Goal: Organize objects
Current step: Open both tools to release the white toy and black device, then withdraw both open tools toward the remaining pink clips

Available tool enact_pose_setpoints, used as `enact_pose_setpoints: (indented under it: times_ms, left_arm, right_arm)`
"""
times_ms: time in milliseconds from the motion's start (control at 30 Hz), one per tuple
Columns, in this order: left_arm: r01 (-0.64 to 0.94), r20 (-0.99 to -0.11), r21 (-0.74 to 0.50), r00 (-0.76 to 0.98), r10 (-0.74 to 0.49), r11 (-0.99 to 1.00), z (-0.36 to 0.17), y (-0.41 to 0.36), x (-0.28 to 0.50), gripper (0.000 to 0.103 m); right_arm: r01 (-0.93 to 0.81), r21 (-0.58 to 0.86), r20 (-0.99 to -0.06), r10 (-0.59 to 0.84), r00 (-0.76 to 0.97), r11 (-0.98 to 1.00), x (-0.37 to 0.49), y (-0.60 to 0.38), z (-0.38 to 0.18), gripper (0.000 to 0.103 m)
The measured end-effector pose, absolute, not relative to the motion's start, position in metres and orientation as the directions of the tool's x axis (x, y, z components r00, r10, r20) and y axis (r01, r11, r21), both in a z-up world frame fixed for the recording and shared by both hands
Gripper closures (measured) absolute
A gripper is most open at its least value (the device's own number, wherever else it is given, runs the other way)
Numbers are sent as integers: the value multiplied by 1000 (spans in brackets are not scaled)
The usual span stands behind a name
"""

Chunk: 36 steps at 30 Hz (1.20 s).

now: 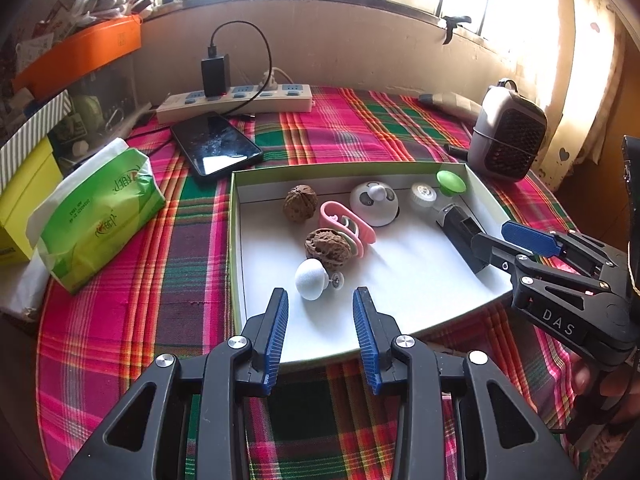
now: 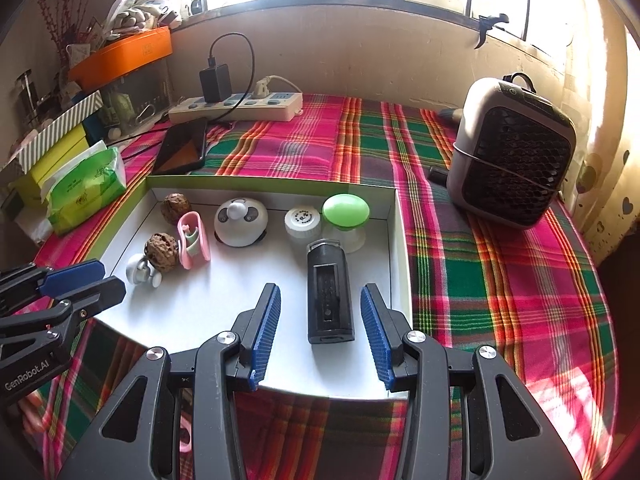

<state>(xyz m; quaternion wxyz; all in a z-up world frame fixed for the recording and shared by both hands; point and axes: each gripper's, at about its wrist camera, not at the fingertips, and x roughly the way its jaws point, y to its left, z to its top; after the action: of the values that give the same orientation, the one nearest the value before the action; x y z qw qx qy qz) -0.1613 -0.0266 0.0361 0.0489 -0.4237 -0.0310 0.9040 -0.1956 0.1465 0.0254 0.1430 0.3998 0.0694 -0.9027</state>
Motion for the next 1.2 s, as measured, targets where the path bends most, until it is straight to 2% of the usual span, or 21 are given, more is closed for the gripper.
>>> enact_pose_setpoints:
  times_ms: [867, 1200]
  left_arm:
    - [-84, -731, -114, -668, 140, -990, 42, -28, -107, 71]
    - [-79, -747, -149, -644, 164, -986, 29, -32, -97, 71]
  right_arm:
    - [334, 38, -695, -265, -668, -942, -126, 159, 34, 60]
    - [416, 107, -709, -362, -605, -903, -111, 145, 19, 60]
